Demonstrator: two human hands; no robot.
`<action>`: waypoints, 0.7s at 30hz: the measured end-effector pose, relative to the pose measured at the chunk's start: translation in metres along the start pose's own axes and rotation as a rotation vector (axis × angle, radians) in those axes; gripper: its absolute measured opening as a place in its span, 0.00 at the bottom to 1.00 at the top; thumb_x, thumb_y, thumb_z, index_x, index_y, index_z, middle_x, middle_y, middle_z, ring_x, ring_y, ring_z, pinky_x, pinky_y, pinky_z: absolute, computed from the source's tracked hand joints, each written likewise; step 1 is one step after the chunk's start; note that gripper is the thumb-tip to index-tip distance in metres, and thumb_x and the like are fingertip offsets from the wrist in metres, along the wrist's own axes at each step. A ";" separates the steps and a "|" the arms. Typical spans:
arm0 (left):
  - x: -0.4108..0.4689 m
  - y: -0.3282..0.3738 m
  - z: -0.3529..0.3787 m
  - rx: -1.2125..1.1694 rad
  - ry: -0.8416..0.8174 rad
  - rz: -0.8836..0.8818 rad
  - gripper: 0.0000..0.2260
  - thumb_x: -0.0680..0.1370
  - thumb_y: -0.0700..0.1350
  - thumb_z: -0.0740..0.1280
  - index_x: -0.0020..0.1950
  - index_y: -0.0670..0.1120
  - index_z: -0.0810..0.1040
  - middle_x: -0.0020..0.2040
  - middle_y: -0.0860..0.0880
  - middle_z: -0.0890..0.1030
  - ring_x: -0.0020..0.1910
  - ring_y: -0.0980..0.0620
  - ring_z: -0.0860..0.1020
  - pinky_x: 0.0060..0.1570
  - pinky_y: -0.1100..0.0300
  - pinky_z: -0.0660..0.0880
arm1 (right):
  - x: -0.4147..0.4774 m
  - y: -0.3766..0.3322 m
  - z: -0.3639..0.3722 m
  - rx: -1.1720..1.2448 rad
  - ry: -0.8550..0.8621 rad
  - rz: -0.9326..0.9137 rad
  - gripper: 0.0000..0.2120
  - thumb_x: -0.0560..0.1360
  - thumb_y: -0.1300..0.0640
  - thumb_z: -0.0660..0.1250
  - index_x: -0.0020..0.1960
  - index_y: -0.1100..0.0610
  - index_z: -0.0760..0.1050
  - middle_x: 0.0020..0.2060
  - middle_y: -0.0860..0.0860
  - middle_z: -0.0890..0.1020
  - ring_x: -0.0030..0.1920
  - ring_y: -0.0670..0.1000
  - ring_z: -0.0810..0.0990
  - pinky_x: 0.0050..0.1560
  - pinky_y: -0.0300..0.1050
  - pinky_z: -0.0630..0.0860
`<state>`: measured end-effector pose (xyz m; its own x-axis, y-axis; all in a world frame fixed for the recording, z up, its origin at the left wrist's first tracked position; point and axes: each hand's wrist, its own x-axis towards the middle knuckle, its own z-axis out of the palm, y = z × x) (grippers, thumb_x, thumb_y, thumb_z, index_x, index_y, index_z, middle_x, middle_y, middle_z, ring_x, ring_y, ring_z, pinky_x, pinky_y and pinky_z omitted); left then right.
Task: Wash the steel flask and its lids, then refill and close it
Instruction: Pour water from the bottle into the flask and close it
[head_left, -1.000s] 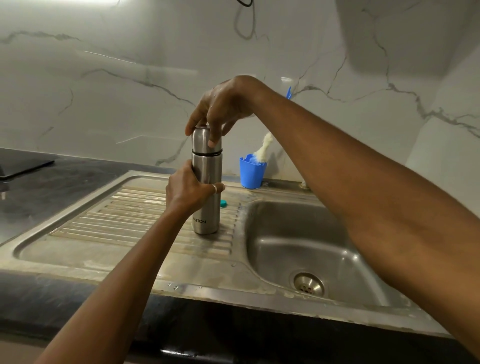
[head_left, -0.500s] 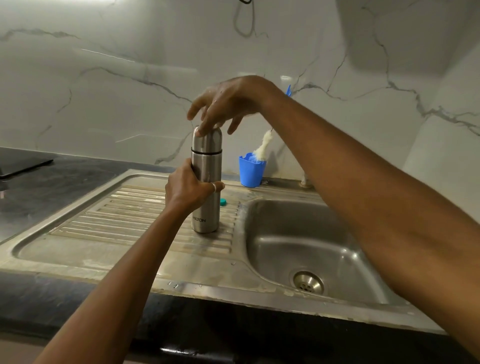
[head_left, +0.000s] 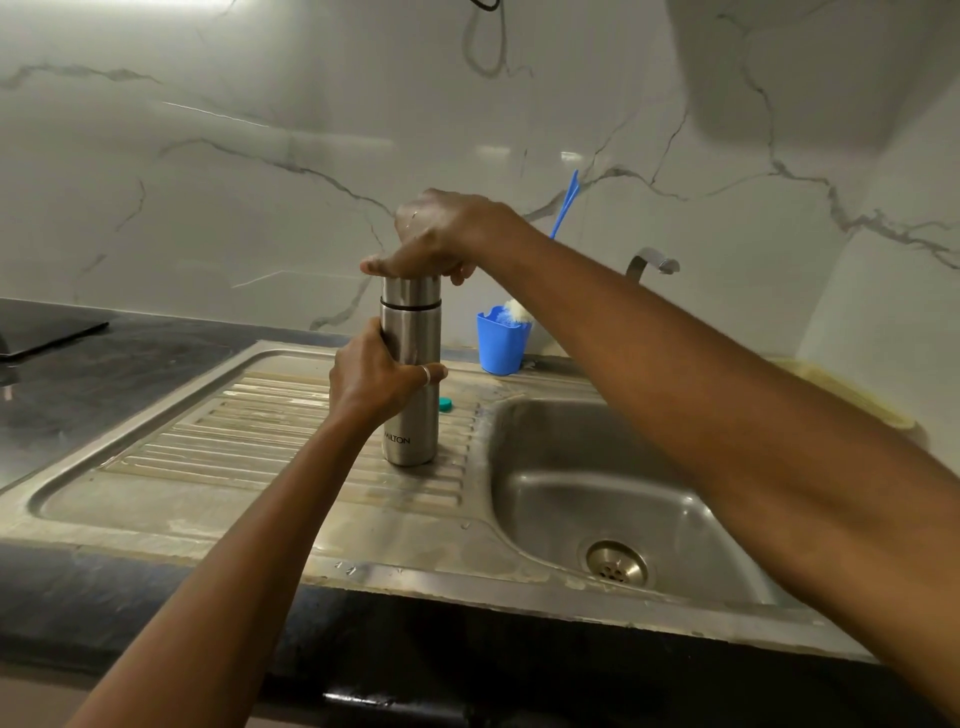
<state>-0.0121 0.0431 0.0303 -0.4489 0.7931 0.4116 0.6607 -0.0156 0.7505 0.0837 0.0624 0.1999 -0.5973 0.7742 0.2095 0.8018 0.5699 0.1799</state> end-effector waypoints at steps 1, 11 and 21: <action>0.000 0.000 0.000 -0.001 -0.001 0.001 0.29 0.65 0.57 0.82 0.58 0.50 0.71 0.48 0.51 0.77 0.46 0.48 0.77 0.45 0.53 0.76 | 0.001 0.002 0.002 0.024 -0.013 -0.013 0.27 0.77 0.32 0.60 0.43 0.57 0.76 0.42 0.53 0.79 0.41 0.53 0.85 0.46 0.48 0.84; -0.002 0.002 -0.001 0.008 -0.008 0.002 0.31 0.66 0.57 0.81 0.61 0.47 0.72 0.48 0.49 0.77 0.47 0.48 0.77 0.44 0.54 0.74 | 0.002 0.024 -0.003 0.446 -0.199 -0.166 0.21 0.77 0.50 0.72 0.69 0.50 0.76 0.55 0.48 0.77 0.51 0.47 0.81 0.50 0.43 0.83; -0.003 0.003 -0.003 0.031 -0.010 -0.008 0.28 0.65 0.58 0.82 0.54 0.48 0.72 0.43 0.50 0.76 0.44 0.49 0.75 0.42 0.54 0.72 | 0.006 0.006 0.024 -0.092 0.151 -0.137 0.28 0.79 0.34 0.57 0.62 0.57 0.74 0.53 0.54 0.79 0.46 0.53 0.76 0.46 0.50 0.74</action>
<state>-0.0110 0.0387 0.0329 -0.4483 0.7991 0.4006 0.6756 0.0095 0.7372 0.0859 0.0769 0.1792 -0.7022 0.6375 0.3171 0.7119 0.6341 0.3019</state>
